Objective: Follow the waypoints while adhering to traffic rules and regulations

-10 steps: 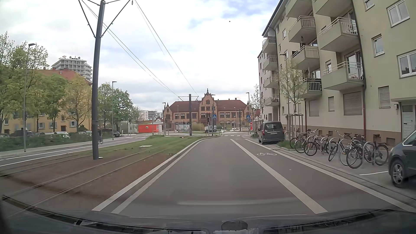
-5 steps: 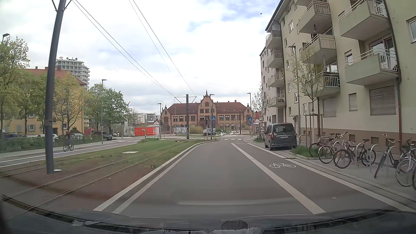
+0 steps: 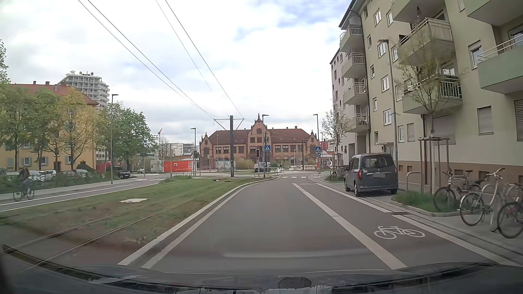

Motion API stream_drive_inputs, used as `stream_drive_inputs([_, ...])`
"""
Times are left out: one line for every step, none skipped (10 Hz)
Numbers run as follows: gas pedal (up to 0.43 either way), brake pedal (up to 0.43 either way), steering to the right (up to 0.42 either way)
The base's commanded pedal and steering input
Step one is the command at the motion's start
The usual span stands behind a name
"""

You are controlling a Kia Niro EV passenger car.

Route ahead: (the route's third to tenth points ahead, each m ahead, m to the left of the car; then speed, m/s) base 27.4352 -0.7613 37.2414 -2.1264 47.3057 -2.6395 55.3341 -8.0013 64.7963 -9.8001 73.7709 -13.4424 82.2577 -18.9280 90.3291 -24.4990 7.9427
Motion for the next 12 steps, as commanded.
stream_drive_inputs([0.189, 0.000, 0.005])
stream_drive_inputs([0.189, 0.000, 0.005])
stream_drive_inputs([0.189, 0.000, 0.005])
stream_drive_inputs([0.177, 0.000, 0.005])
stream_drive_inputs([0.177, 0.000, 0.004])
stream_drive_inputs([0.169, 0.000, 0.005])
stream_drive_inputs([0.157, 0.000, 0.006])
stream_drive_inputs([0.157, 0.000, 0.006])
stream_drive_inputs([0.130, 0.000, 0.007])
stream_drive_inputs([0.087, 0.000, 0.009])
stream_drive_inputs([0.028, 0.000, 0.010])
stream_drive_inputs([0.000, 0.000, 0.014])
